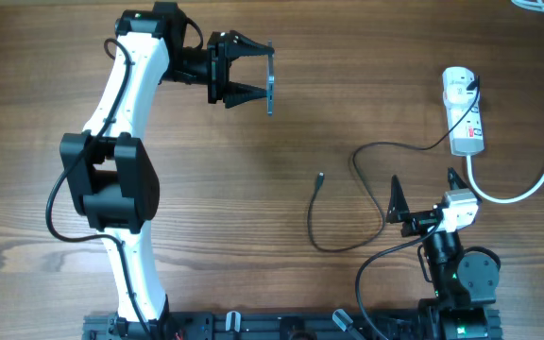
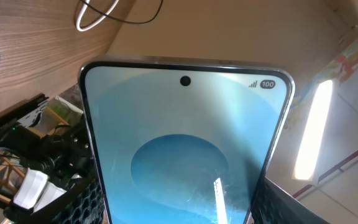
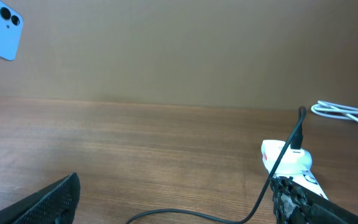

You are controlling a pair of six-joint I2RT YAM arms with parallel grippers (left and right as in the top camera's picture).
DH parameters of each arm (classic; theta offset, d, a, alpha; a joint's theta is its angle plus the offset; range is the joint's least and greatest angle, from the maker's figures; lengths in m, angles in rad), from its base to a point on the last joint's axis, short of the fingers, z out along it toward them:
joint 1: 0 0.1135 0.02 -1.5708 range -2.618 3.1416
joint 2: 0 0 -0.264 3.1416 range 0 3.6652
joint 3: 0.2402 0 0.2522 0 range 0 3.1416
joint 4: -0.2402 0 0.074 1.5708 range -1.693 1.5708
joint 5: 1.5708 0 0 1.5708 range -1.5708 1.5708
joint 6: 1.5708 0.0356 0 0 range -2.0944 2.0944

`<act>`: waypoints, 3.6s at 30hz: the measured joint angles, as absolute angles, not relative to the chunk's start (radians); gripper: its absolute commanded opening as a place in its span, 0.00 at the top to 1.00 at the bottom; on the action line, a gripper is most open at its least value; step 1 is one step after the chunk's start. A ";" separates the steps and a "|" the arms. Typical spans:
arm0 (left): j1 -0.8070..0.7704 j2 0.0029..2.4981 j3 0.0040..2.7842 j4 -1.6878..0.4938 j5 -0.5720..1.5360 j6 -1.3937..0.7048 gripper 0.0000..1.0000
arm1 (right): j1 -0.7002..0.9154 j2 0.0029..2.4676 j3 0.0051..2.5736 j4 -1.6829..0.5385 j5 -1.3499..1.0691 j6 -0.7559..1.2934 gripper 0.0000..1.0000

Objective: Plug charger to phone and switch on socket

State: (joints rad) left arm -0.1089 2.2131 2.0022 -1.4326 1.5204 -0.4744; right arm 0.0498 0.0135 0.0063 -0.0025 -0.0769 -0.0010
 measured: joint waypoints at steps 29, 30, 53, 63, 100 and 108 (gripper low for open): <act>-0.091 2.213 2.002 -1.458 1.521 -0.475 0.41 | 0.049 0.018 0.009 0.336 -0.626 0.993 0.00; -0.091 2.213 2.002 -1.459 1.521 -0.475 0.41 | 0.049 0.017 0.013 0.378 -0.641 1.013 0.00; -0.091 2.213 2.002 -1.453 1.522 -0.477 0.43 | 0.615 1.132 1.467 -1.037 -0.302 0.385 0.00; -0.091 2.213 2.002 -1.451 1.521 -0.477 0.43 | 0.866 1.623 1.817 -0.992 0.360 0.566 0.00; -0.091 2.213 2.002 -1.451 1.520 -0.477 0.42 | 0.854 1.775 1.817 -0.883 0.517 0.627 0.38; -0.091 2.213 2.002 -1.451 1.497 -0.477 0.42 | 0.854 1.775 1.830 -0.895 0.516 0.625 0.52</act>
